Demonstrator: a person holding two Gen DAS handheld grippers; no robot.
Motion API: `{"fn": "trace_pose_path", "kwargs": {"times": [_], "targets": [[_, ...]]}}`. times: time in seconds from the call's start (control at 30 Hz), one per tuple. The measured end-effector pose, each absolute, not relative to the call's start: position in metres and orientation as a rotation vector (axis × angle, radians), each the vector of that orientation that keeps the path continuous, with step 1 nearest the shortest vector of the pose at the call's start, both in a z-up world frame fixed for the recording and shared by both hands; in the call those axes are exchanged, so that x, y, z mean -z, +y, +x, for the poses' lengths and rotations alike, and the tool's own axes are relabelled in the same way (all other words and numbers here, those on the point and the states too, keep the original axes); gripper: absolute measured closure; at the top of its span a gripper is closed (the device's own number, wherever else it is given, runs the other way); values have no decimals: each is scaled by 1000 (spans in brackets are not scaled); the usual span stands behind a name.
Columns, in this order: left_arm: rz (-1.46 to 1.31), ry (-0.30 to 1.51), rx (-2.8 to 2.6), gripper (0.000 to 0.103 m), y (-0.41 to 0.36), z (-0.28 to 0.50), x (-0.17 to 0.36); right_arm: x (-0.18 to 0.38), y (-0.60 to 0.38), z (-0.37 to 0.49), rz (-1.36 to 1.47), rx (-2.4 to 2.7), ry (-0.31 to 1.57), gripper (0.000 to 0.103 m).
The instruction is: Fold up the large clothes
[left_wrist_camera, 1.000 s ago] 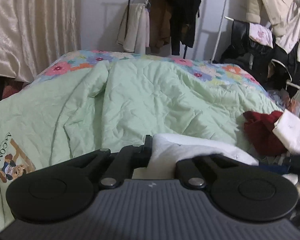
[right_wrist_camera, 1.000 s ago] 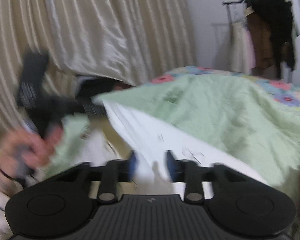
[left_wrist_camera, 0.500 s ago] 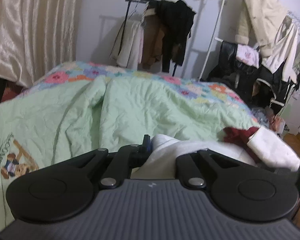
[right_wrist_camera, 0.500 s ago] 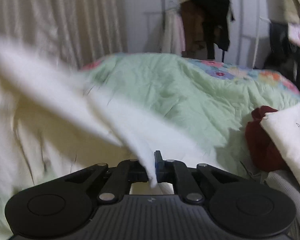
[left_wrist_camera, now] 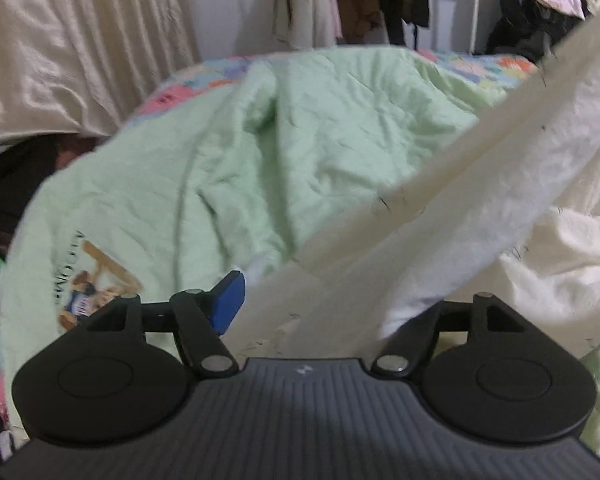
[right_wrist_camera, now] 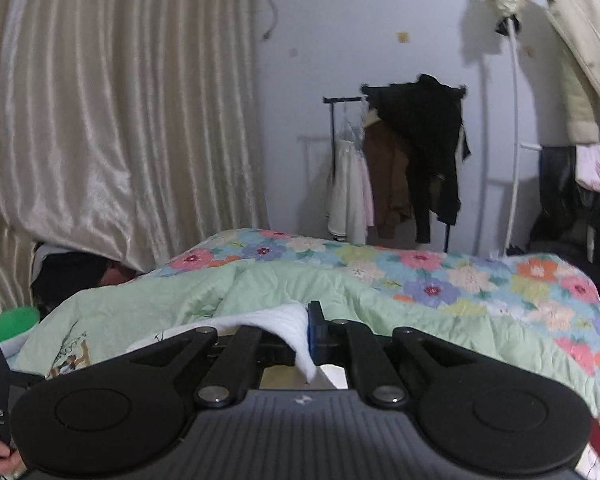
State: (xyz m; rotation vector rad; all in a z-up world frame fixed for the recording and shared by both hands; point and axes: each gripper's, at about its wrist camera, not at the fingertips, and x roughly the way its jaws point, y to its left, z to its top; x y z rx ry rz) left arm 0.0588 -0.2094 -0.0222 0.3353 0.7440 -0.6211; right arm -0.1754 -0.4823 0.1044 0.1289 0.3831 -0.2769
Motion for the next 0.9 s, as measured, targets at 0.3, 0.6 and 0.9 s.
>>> {"fn": "trace_pose_path", "kwargs": {"times": [0.3, 0.6, 0.9], "targets": [[259, 627, 636, 14, -167, 60, -50, -119, -484, -191, 149, 241, 377, 98], [246, 630, 655, 0, -149, 61, -54, -121, -484, -205, 146, 203, 387, 98], [214, 850, 526, 0, -144, 101, 22, -63, -506, -176, 227, 259, 519, 96]]}}
